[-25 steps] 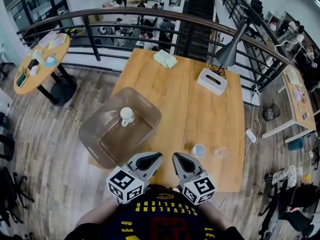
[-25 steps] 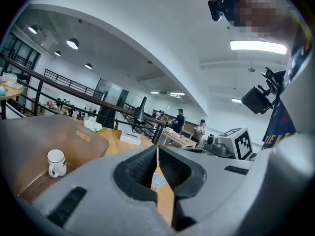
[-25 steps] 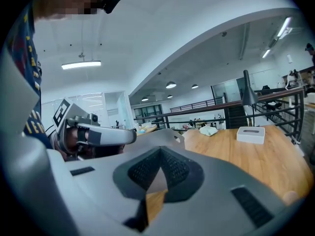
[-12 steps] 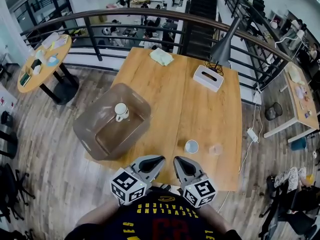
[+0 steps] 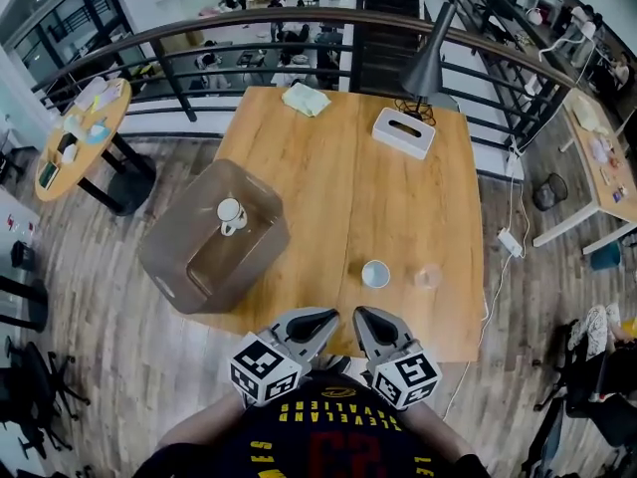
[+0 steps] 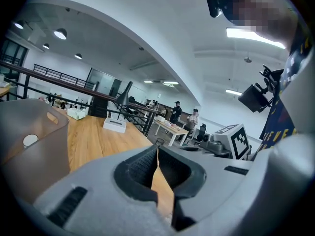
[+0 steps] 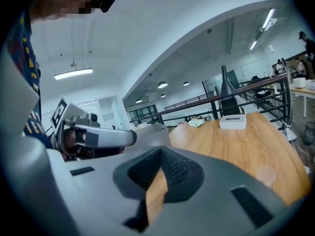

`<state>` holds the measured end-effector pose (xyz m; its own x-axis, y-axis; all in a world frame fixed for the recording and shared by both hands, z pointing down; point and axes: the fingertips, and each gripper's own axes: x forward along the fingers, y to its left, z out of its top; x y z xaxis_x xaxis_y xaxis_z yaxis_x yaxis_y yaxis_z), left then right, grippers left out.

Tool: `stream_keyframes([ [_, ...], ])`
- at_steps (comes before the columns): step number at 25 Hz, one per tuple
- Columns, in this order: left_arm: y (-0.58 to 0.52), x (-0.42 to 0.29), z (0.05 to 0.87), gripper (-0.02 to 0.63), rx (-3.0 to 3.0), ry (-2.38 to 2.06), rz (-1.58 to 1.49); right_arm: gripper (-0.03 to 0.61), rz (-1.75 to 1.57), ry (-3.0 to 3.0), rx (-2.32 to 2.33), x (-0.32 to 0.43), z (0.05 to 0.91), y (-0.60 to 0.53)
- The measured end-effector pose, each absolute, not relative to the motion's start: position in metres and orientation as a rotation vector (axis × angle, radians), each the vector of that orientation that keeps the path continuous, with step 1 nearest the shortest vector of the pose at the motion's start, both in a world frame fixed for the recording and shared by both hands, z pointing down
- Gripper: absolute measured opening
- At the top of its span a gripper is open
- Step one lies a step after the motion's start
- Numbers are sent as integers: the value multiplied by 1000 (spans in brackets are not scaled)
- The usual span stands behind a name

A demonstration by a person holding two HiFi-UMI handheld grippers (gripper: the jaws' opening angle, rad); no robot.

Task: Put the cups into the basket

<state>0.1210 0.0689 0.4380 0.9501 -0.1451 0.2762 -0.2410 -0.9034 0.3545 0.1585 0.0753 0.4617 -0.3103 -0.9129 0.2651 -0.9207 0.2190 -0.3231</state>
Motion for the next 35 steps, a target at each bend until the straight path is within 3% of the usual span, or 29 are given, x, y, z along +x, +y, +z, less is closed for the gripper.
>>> stream_keyframes([
  [15, 76, 118, 443, 12, 2664, -258, 353, 14, 766, -2441, 1813, 156, 474, 79],
  [27, 31, 110, 446, 17, 2689, -144, 351, 14, 835, -2231, 2066, 168, 475, 63],
  [35, 21, 125, 503, 132, 2681, 11, 491, 15, 873, -1926, 2243, 189, 484, 83],
])
